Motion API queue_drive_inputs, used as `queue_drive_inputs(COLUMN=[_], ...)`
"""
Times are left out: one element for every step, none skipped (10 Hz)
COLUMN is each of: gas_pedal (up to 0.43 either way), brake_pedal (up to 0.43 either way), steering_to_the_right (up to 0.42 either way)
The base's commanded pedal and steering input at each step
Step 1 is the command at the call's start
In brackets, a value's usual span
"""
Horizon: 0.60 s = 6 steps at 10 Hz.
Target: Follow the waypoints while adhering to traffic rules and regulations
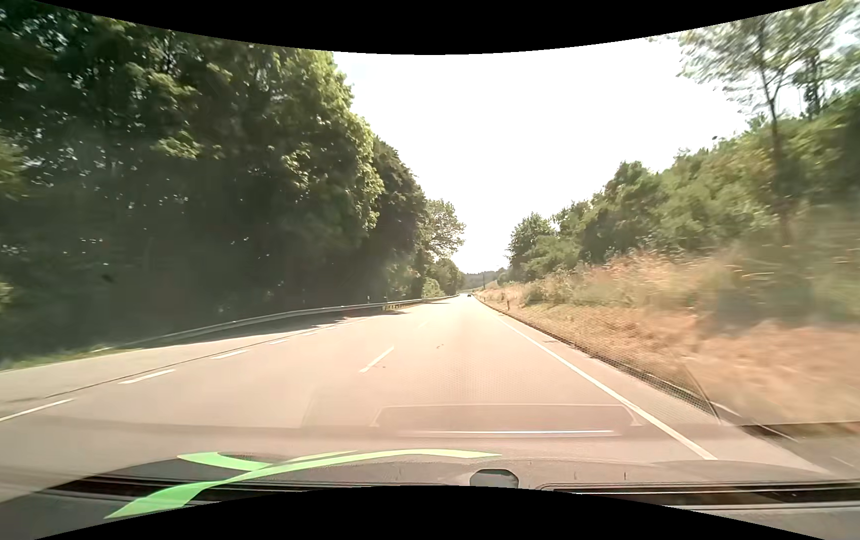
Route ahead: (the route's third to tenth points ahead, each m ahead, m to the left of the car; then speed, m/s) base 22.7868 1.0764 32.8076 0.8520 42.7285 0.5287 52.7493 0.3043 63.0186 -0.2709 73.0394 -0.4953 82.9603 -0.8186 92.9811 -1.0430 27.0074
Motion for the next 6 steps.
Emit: queue_drive_inputs(gas_pedal=[0.24, 0.24, 0.24, 0.24, 0.24, 0.248], brake_pedal=[0.0, 0.0, 0.0, 0.0, 0.0, 0.0], steering_to_the_right=[0.004, 0.004, 0.004, 0.004, 0.004, 0.004])
